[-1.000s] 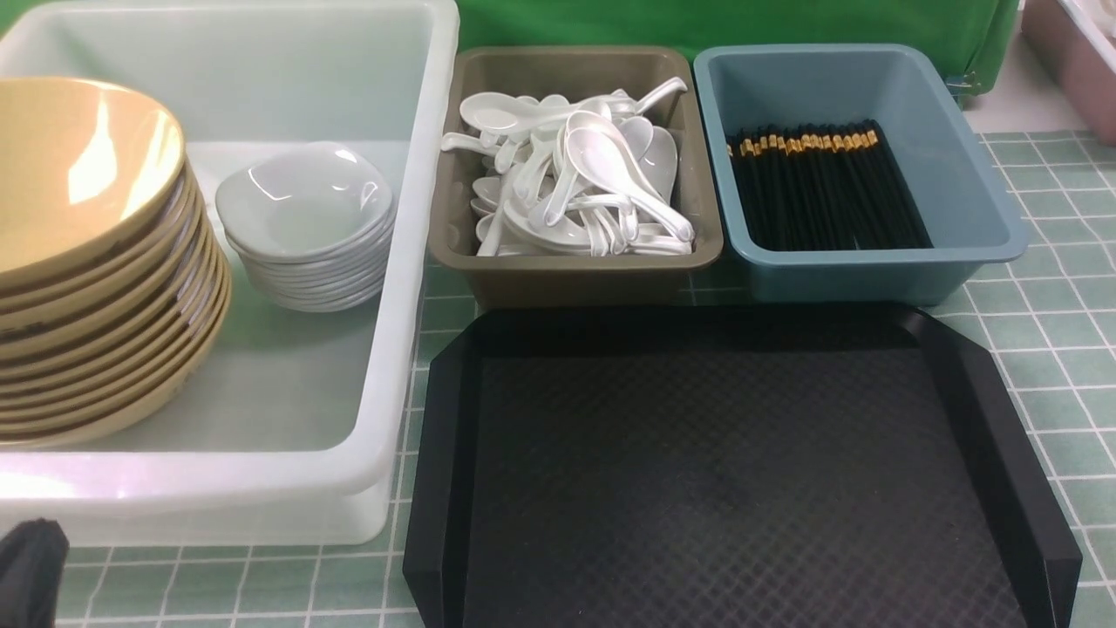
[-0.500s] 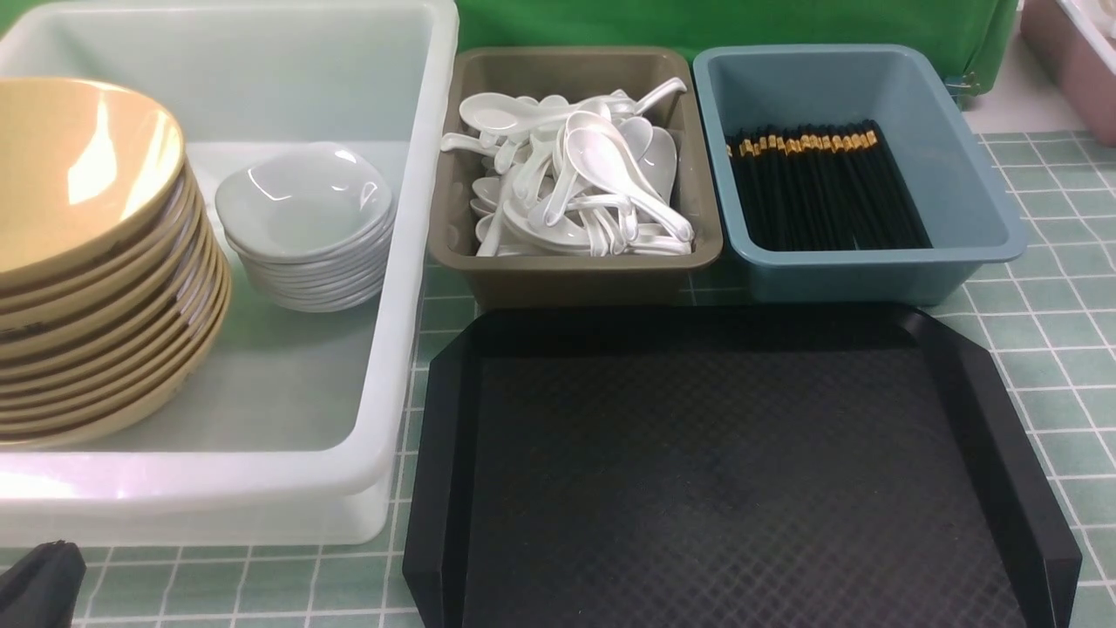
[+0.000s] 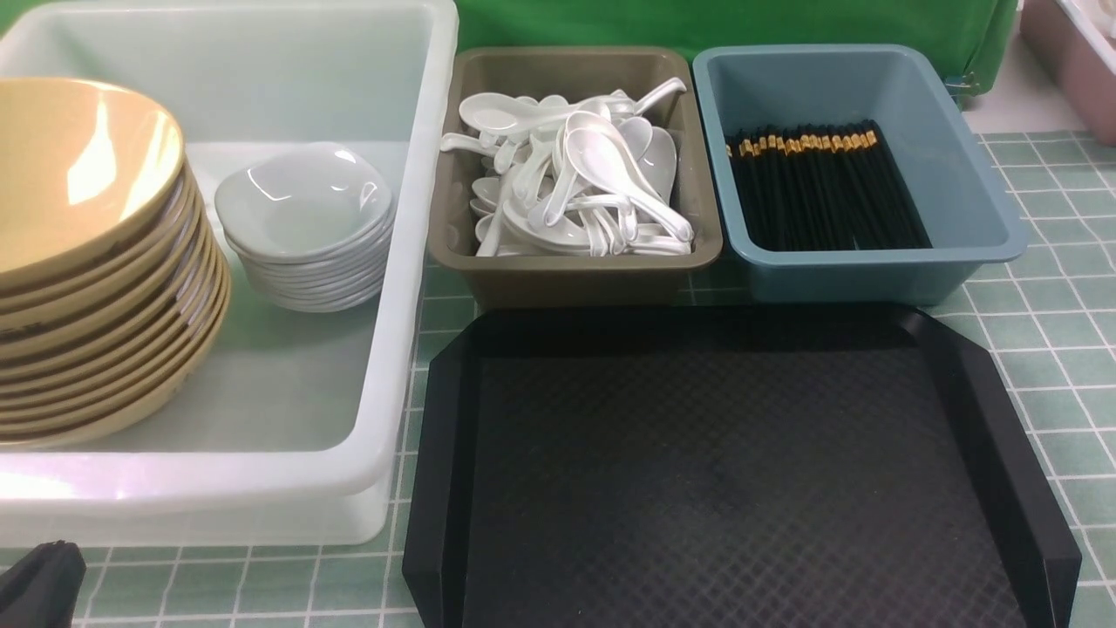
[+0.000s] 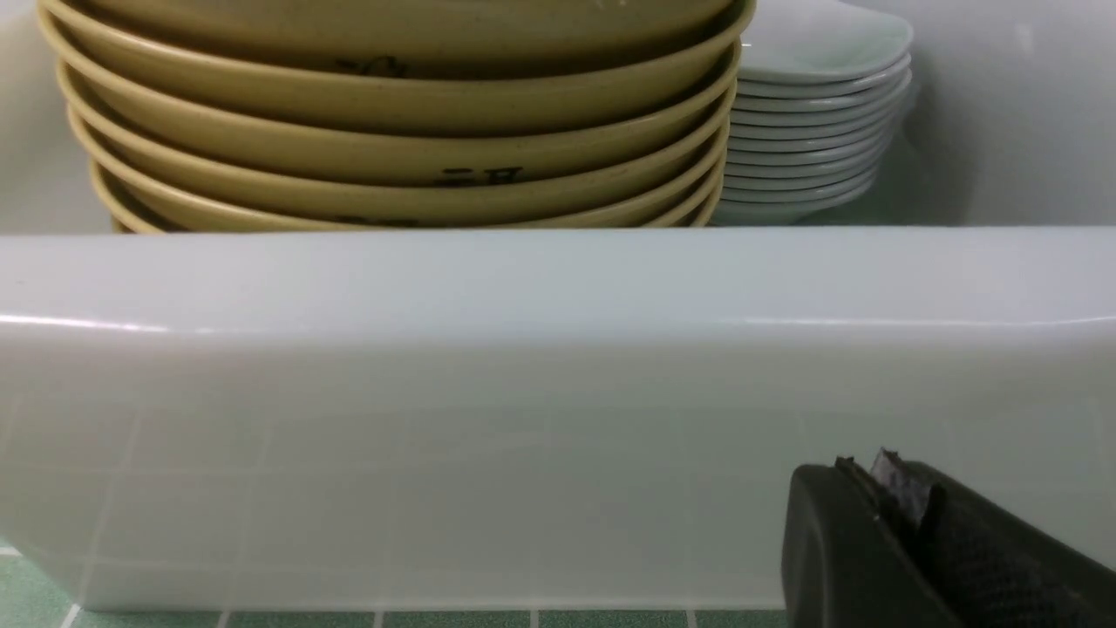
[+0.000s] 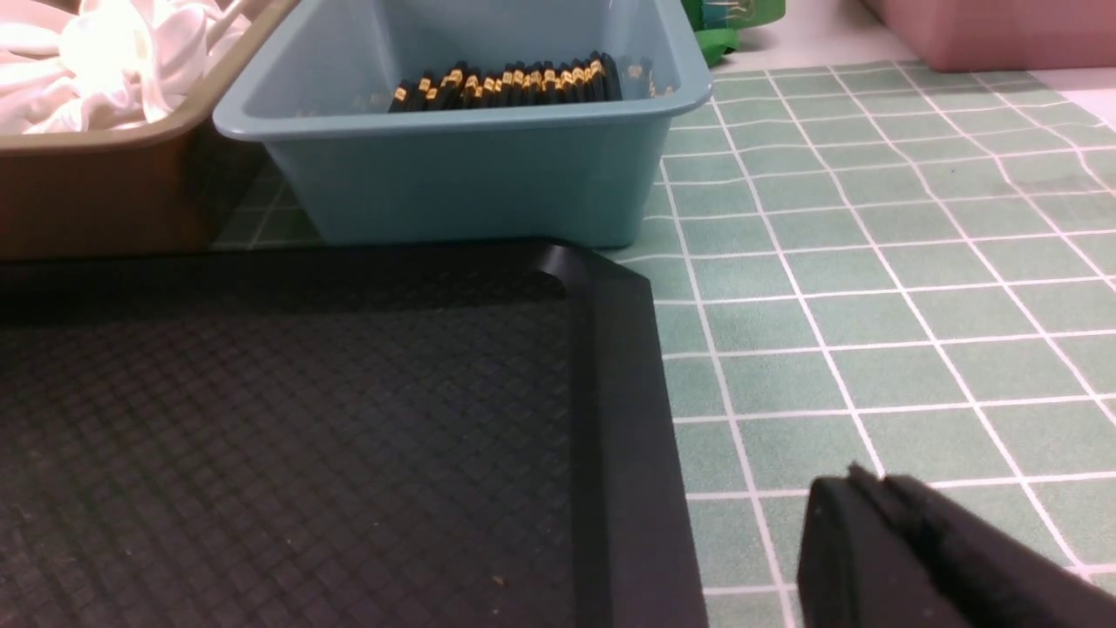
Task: On blue table put chopsticks spoon bowls plates into blue grey white boxes.
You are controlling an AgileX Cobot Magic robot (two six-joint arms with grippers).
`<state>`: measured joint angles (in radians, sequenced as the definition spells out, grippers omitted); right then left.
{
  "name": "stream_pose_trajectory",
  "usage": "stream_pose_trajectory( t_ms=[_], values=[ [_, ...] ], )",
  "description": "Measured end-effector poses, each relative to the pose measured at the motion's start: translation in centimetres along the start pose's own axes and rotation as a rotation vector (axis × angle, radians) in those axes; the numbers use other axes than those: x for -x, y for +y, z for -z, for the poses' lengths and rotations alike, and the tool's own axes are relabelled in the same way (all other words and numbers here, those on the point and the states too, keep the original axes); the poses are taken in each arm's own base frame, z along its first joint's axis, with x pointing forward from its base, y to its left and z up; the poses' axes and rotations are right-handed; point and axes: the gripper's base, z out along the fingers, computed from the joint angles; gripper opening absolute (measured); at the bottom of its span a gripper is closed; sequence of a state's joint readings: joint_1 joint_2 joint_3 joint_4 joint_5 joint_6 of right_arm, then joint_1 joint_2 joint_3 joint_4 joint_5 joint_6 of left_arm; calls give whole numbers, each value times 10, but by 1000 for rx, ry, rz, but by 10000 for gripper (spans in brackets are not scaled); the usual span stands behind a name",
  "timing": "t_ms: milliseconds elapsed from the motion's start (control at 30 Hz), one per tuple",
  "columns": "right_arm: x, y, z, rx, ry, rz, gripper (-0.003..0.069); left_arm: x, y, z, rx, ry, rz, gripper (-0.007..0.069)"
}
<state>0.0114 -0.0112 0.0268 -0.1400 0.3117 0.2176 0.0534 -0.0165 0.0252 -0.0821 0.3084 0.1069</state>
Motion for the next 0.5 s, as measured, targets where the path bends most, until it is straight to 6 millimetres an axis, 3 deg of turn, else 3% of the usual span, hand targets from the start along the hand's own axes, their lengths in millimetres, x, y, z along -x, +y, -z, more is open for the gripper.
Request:
stream_pose_trajectory(
  t_ms=[500],
  values=[
    [0,0,0,0,0,-1,74,0,0,0,0,0,0,1]
  ],
)
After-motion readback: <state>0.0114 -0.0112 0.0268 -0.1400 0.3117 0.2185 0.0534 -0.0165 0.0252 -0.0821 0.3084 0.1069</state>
